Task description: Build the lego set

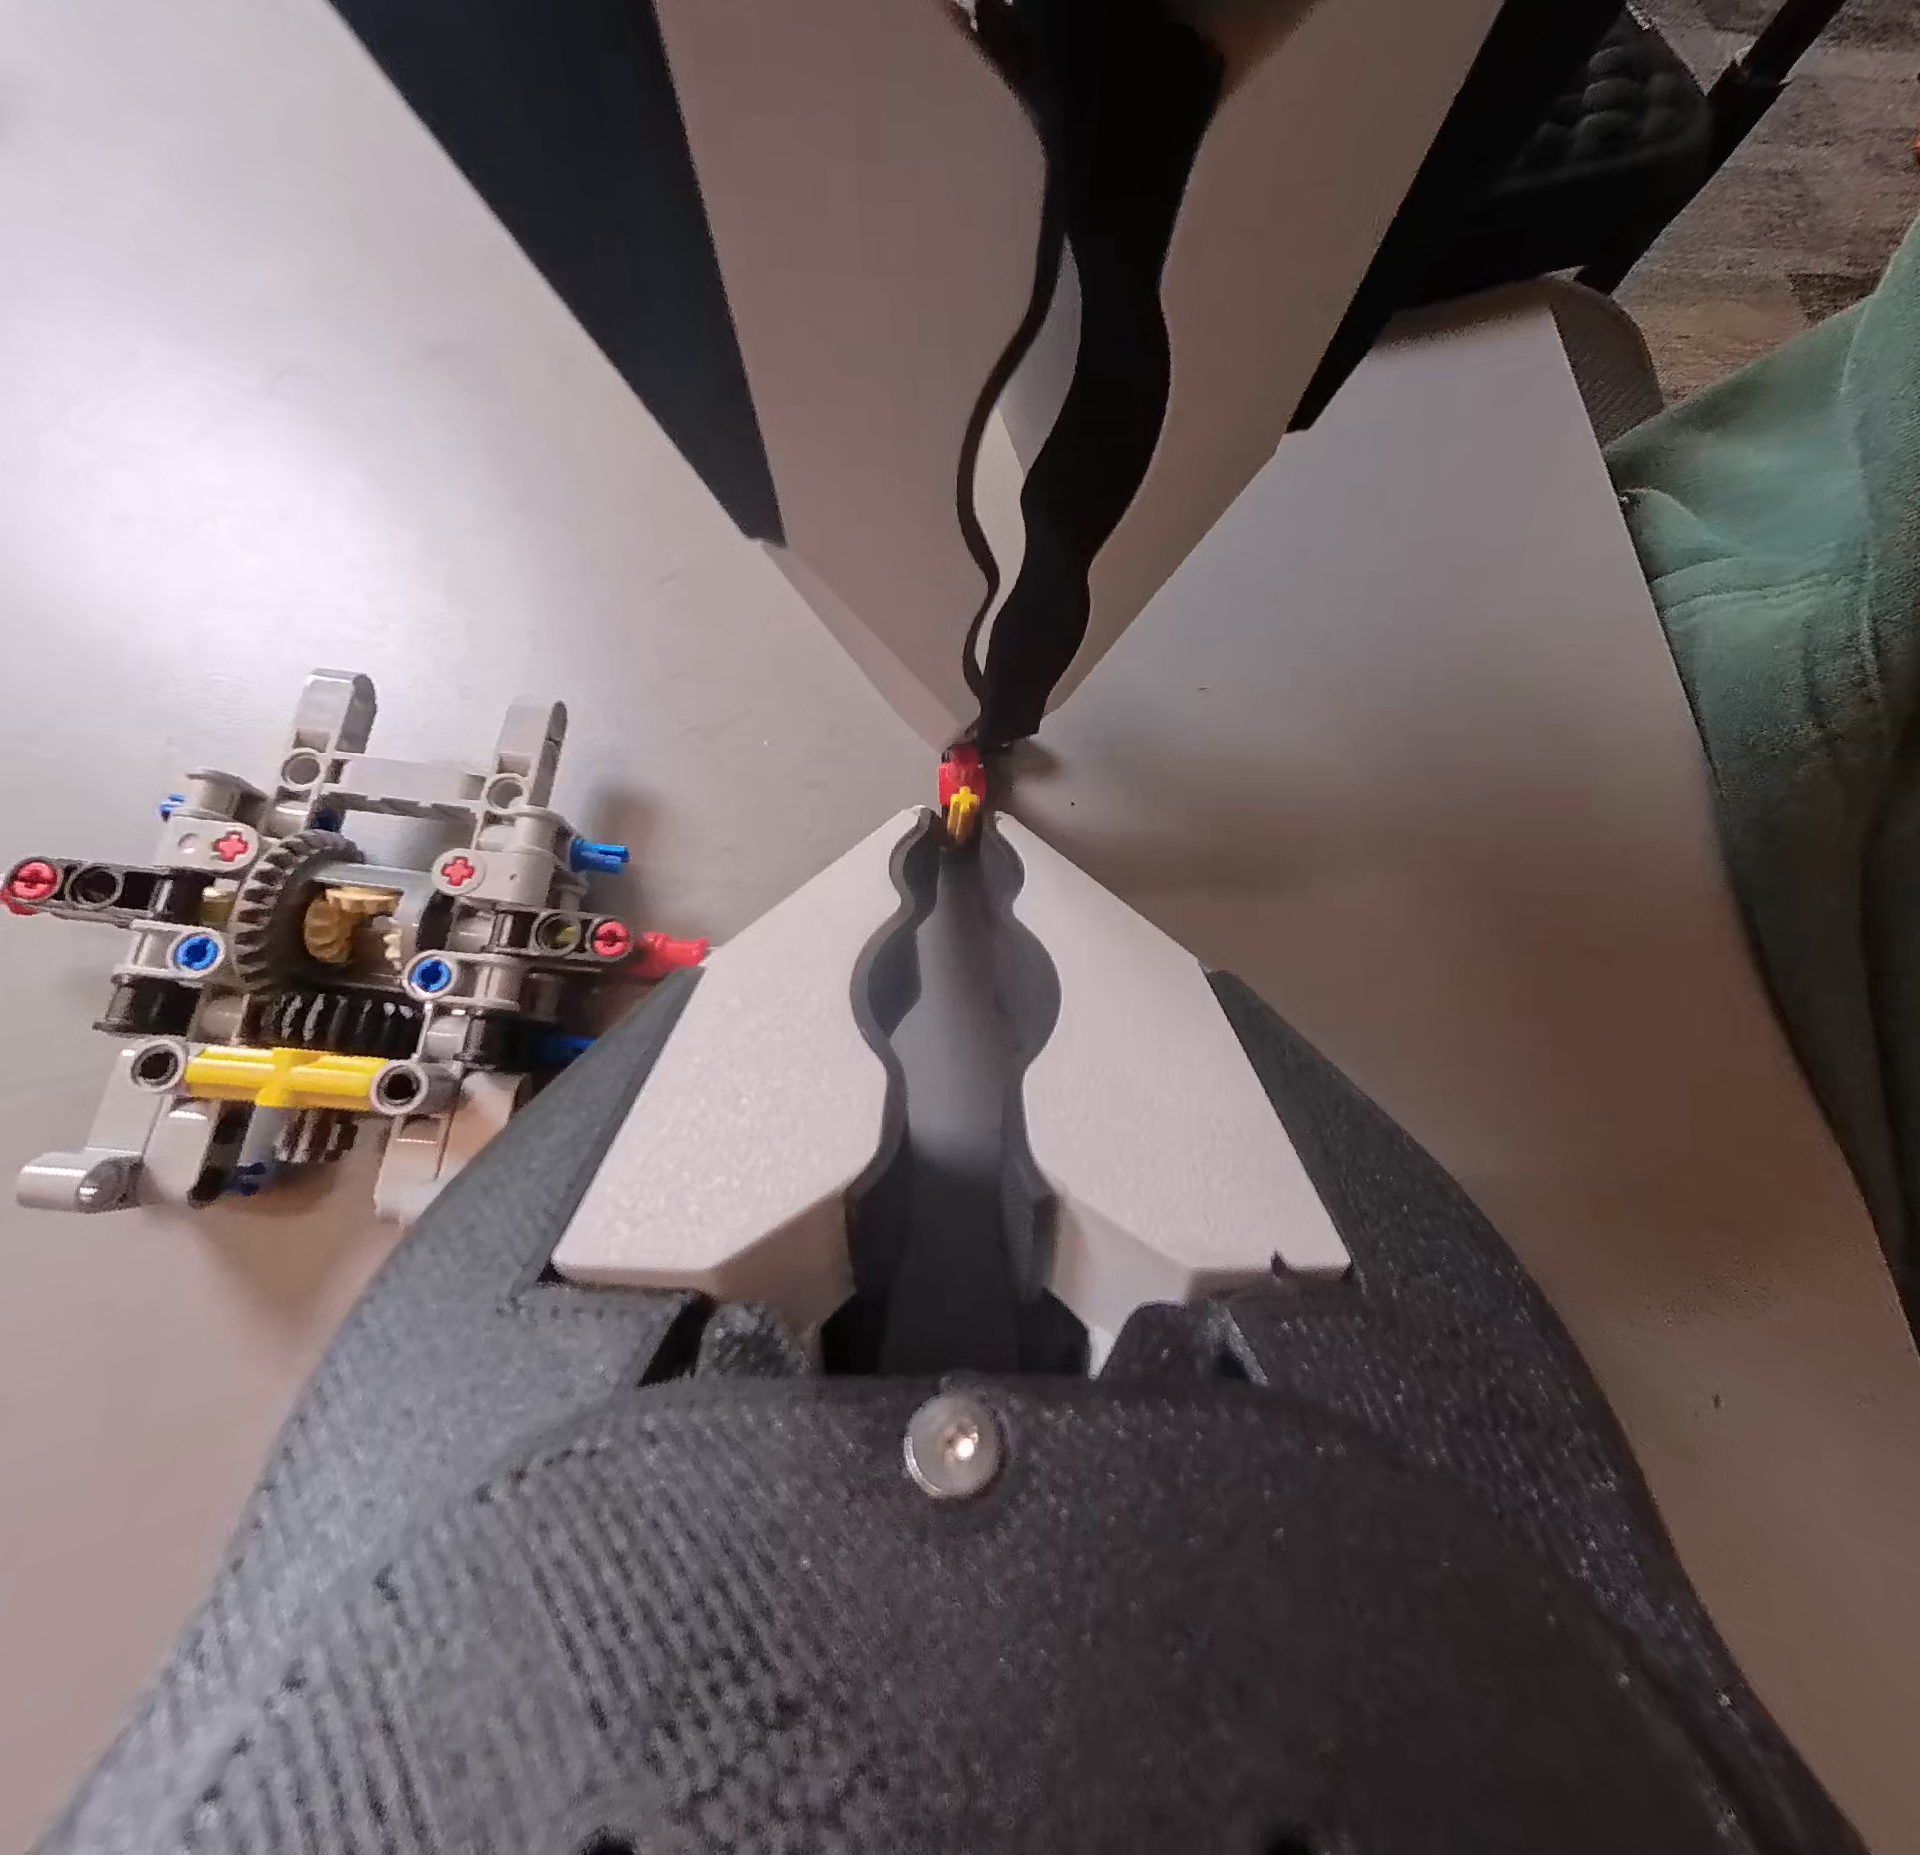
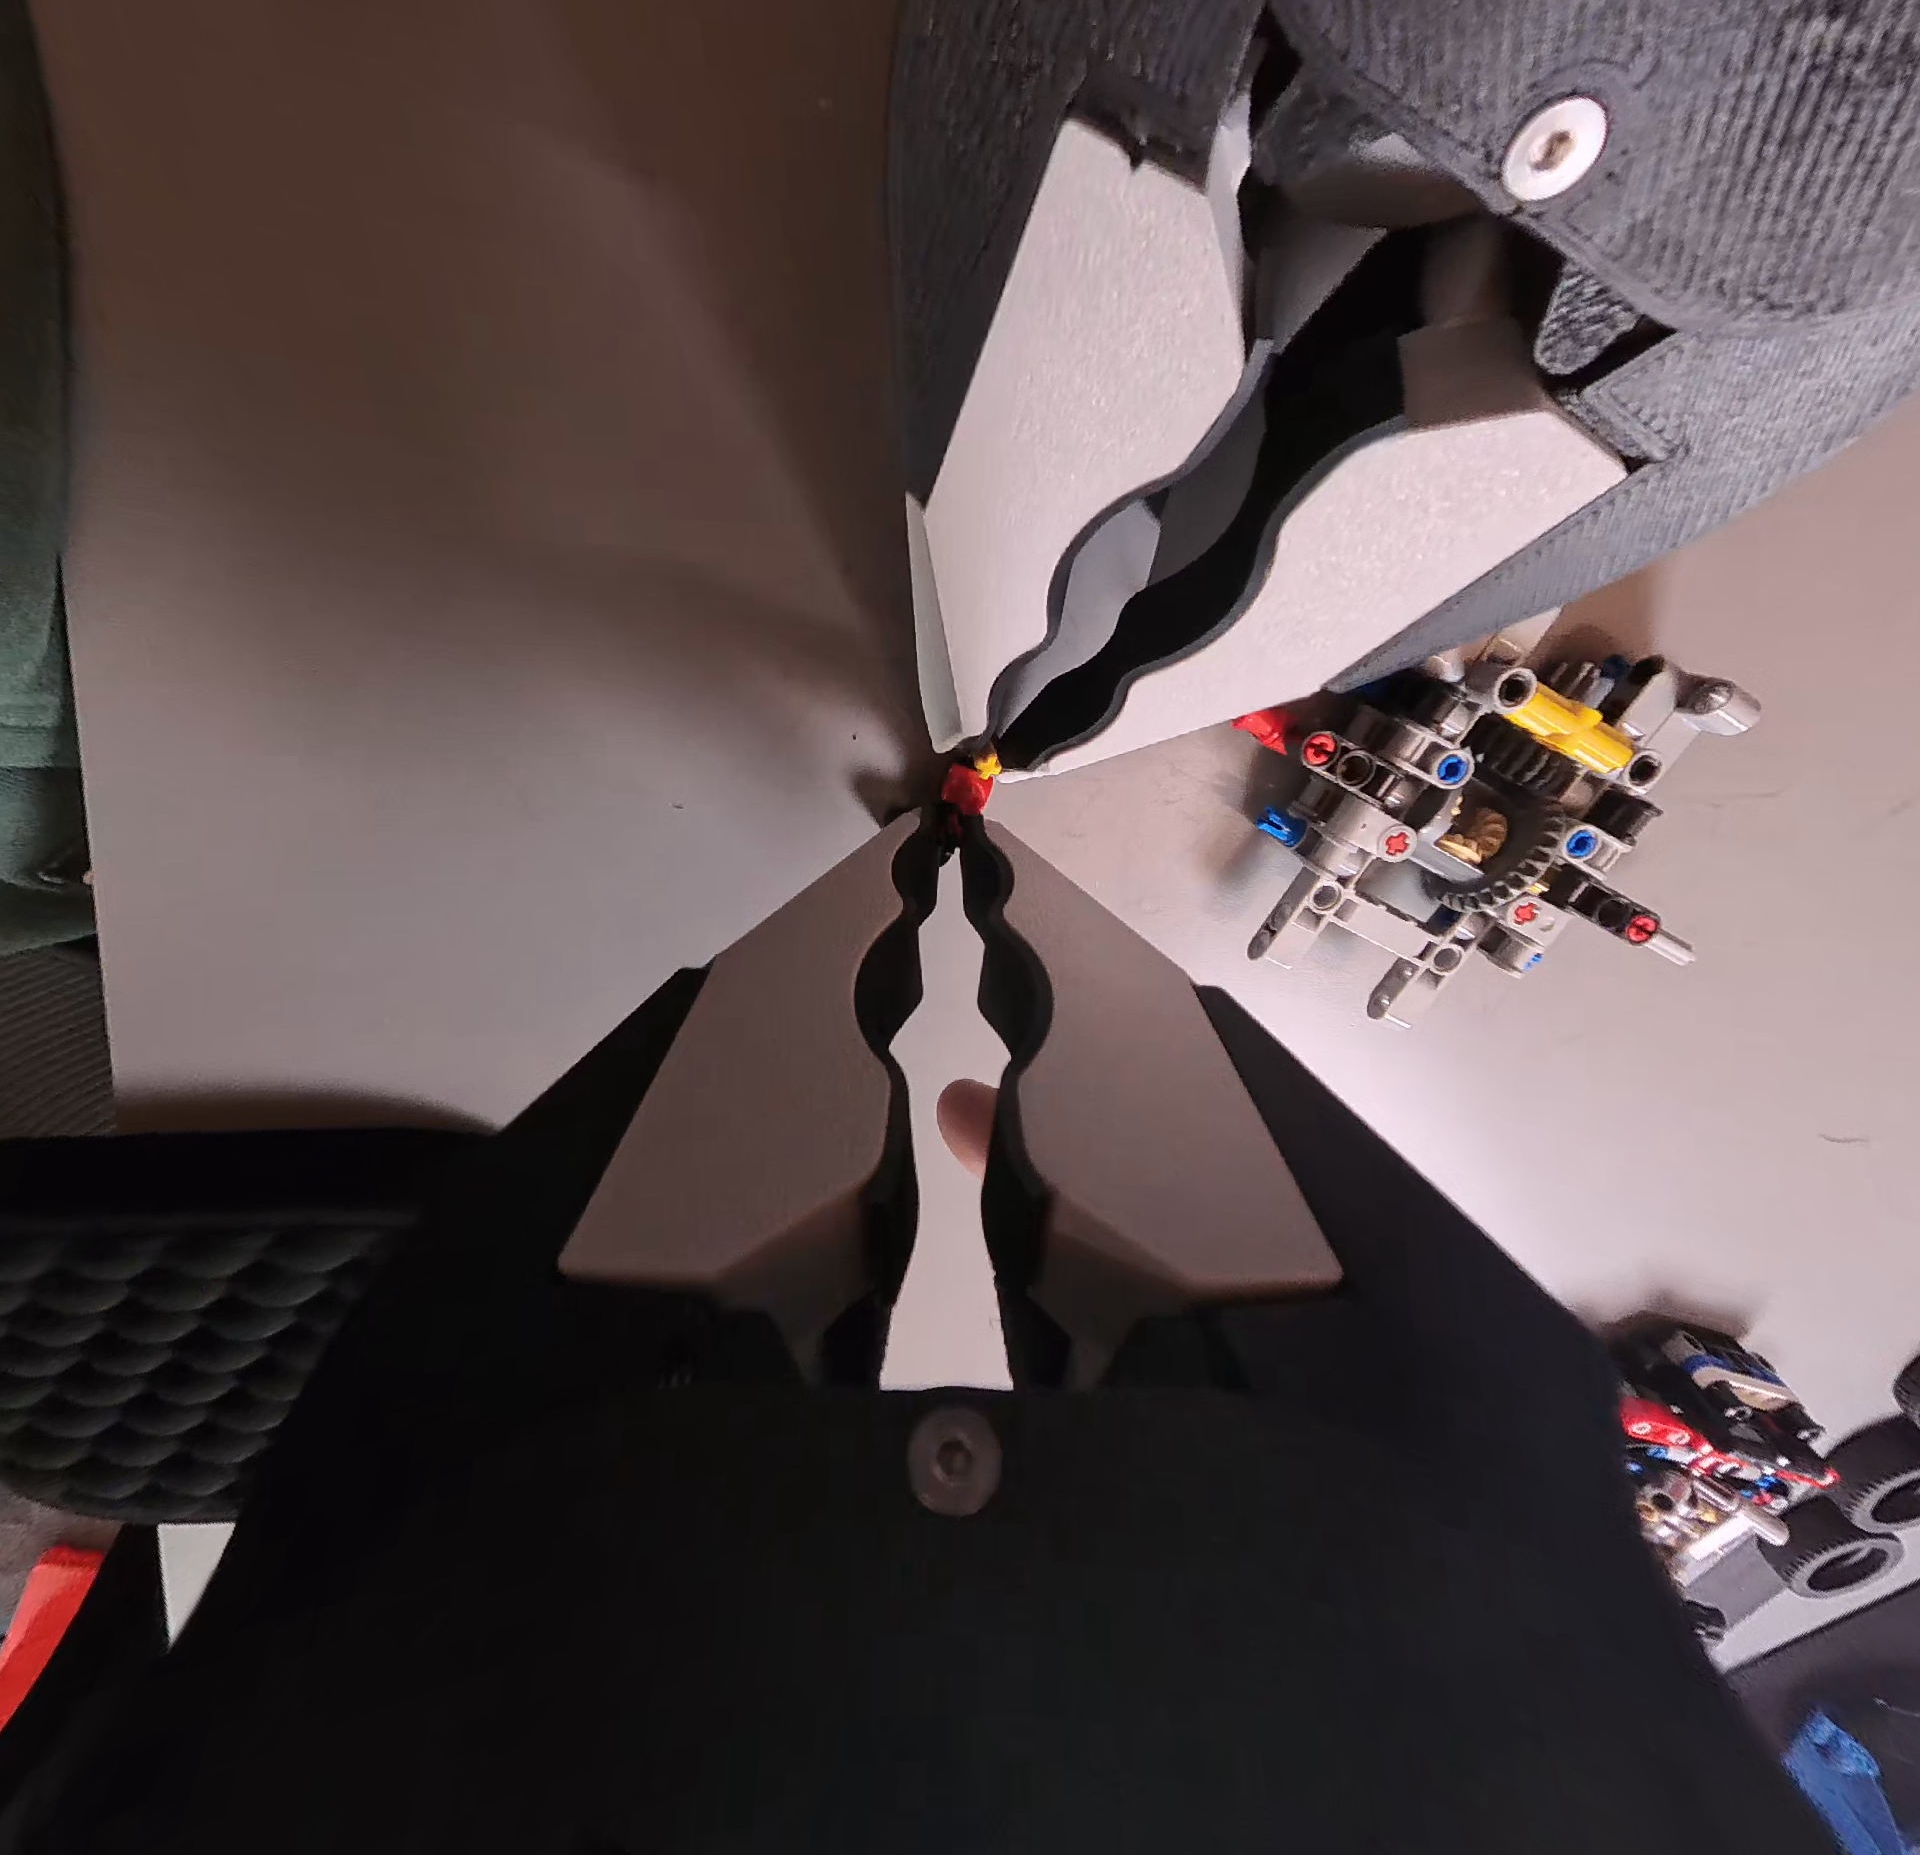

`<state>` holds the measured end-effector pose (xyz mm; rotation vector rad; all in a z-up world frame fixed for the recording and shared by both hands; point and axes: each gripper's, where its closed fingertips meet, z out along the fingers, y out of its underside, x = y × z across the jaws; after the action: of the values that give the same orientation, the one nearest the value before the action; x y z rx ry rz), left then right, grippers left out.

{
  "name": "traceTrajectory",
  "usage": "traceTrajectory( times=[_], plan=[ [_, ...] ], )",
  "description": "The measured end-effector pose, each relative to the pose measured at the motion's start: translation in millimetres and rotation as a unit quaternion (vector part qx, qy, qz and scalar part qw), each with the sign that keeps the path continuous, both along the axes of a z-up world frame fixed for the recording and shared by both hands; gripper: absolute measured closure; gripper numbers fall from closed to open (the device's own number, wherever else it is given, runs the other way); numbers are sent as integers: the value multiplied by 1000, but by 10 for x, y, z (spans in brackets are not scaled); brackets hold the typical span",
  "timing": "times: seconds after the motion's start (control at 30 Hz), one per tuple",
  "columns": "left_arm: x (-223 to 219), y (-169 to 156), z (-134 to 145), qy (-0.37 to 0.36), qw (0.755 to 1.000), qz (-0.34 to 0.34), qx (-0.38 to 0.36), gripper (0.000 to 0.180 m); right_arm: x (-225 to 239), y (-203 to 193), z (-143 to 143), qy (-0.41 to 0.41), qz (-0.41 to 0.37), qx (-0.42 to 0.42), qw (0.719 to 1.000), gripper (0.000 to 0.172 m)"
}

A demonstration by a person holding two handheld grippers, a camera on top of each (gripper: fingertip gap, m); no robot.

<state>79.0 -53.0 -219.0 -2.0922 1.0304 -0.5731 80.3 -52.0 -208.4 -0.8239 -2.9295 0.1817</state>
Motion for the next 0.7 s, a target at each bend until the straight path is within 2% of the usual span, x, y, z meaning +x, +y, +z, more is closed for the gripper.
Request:
traceTrajectory(
  times=[0.2,0.57,0.7],
  plan=[
    [8,-12,-1,-3,1000,-9,-4,174,44,-5,-79,-18,7,2,1000,170],
    [14,-48,-1,-2,1000,-18,-2,174,28,-38,-81,19,0,-31,999,169],
    [16,-47,0,-3,1000,-17,-3,174,24,-50,-34,41,-19,-61,997,157]
  ],
)
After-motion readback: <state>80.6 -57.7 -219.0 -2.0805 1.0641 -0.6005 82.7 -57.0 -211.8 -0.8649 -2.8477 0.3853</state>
